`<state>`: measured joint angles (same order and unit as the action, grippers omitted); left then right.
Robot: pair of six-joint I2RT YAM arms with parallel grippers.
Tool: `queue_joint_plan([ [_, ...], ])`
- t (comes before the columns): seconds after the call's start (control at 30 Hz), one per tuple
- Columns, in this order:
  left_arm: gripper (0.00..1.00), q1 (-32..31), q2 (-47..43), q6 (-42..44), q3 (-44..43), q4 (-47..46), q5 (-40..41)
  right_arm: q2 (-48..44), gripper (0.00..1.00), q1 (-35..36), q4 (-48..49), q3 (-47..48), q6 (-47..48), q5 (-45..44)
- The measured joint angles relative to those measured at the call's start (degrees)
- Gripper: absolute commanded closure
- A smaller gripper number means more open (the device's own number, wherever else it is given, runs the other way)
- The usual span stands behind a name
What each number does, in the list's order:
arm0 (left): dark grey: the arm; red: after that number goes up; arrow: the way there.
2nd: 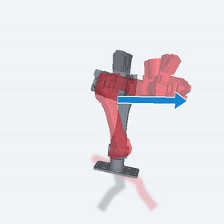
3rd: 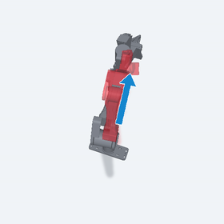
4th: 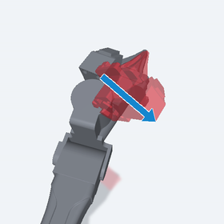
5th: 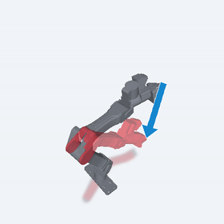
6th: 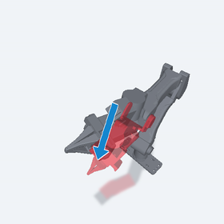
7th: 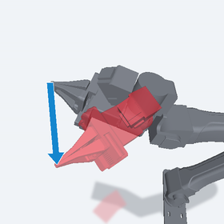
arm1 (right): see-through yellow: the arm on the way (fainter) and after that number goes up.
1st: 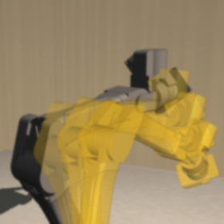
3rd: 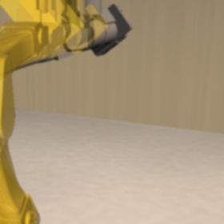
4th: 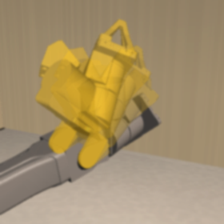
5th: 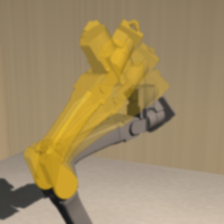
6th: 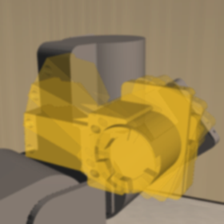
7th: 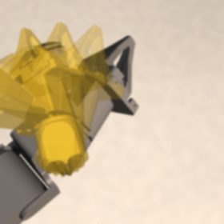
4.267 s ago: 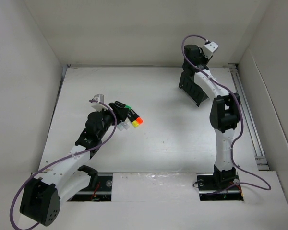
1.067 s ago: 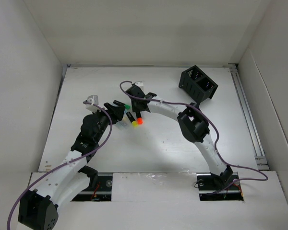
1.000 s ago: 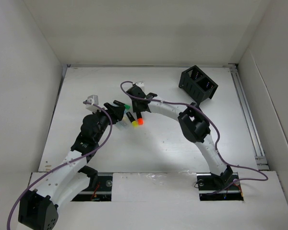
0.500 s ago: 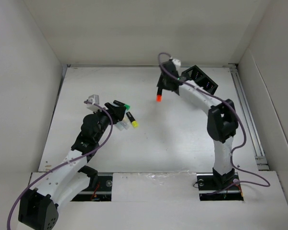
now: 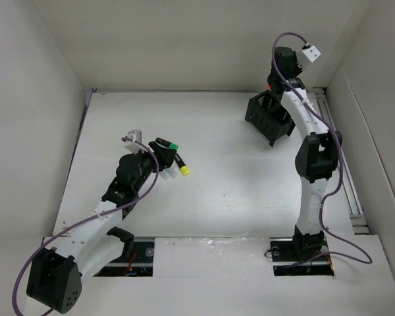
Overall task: Sort the stationery into containers
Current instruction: Place the pen in the storage box.
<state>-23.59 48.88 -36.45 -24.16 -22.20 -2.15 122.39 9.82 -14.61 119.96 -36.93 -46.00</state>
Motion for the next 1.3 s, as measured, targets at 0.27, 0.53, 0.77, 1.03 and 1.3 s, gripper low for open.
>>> queue_joint_plan([
  [0.27,0.46,0.00,3.04,0.00,-0.83,-0.37,-0.66,9.33,0.92,0.02,1.70,2.54,4.98,-6.36],
  [0.53,0.46,0.00,3.02,0.00,-1.16,-0.70,-0.79,9.60,0.92,1.42,6.27,-1.73,6.88,-10.56],
  [0.77,0.46,0.00,1.92,0.00,-1.18,-0.66,-0.76,9.57,0.89,4.74,10.01,-6.05,9.68,-14.43],
  [1.03,0.46,0.00,0.39,0.00,-1.18,-0.70,-0.76,6.80,0.53,6.75,11.93,-11.54,10.23,-16.92],
  [1.3,0.46,0.00,-0.15,-0.02,-1.18,-0.72,-0.68,-4.52,0.42,9.22,11.80,-17.29,9.46,-12.31],
])
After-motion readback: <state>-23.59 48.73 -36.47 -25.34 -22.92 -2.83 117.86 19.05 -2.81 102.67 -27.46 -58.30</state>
